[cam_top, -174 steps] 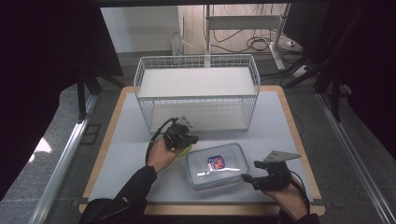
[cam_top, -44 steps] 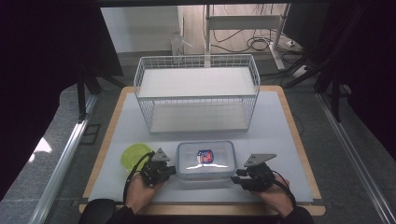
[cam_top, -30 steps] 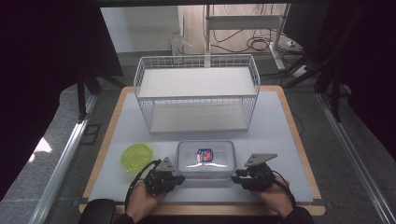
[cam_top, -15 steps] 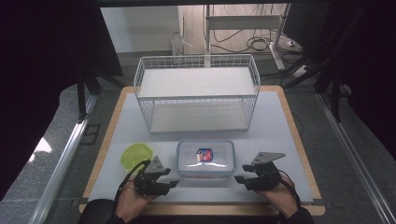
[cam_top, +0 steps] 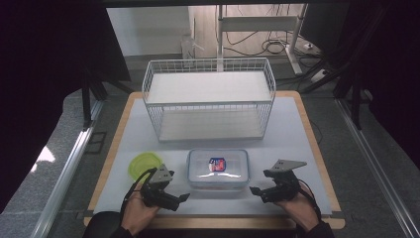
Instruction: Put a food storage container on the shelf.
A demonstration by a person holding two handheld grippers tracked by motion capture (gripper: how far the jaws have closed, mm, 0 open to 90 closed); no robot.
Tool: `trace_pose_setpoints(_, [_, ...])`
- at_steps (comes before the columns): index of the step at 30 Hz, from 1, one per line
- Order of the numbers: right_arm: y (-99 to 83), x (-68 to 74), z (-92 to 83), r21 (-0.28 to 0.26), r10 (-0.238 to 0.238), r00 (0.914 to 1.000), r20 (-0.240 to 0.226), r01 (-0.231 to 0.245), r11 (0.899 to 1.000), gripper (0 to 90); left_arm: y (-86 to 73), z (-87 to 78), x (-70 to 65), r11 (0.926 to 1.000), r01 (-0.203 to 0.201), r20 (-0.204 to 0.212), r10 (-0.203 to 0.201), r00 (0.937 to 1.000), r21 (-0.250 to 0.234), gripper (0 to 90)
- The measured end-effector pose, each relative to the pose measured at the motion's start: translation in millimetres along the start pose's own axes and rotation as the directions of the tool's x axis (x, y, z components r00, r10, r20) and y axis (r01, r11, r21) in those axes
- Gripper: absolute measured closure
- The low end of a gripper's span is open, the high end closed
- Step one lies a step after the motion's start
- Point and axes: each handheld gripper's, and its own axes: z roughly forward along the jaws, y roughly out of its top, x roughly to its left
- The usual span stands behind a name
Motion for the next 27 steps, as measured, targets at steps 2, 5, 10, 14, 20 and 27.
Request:
trace_pose_setpoints(2, [0.6,-0.4,-0.5,0.001,-0.002,1.0,-0.004,0.002,1.0,12.1,1.4,-0.3,0.7,1.0,0.002,0.0,-0.002,1.0,-0.001,2.7])
trace_pose_setpoints(5, [2.8,0.7,-3.0,-0.001,0.002,0.9999,-0.012,-0.002,1.0,10.3,4.6,-0.5,2.0,1.0,-0.001,0.006,0.001,1.0,0.006,2.5])
trace_pose_setpoints(10, [10.5,3.8,-9.3,-0.023,0.022,0.9991,-0.037,-0.023,0.999,8.7,13.7,-5.2,6.4,0.9999,0.015,0.03,-0.015,0.9994,0.006,2.5])
trace_pose_setpoints(14, [19.9,3.8,-7.5,-0.022,0.032,0.9984,-0.046,-0.033,0.999,7.5,24.6,-4.7,12.6,0.9992,0.04,0.052,-0.04,0.9979,0.009,2.3])
trace_pose_setpoints(20, [37.0,6.6,1.2,-0.008,0.027,0.9974,-0.067,-0.027,1.0,4.8,41.2,10.4,23.1,0.9971,0.065,0.07,-0.068,0.9952,0.038,1.5])
trace_pose_setpoints(27, [50.1,5.3,18.5,0.035,0.015,0.996,-0.088,-0.012,0.999,2.7,50.8,26.7,31.1,0.9918,0.107,0.118,-0.115,0.9864,0.07,0.0])
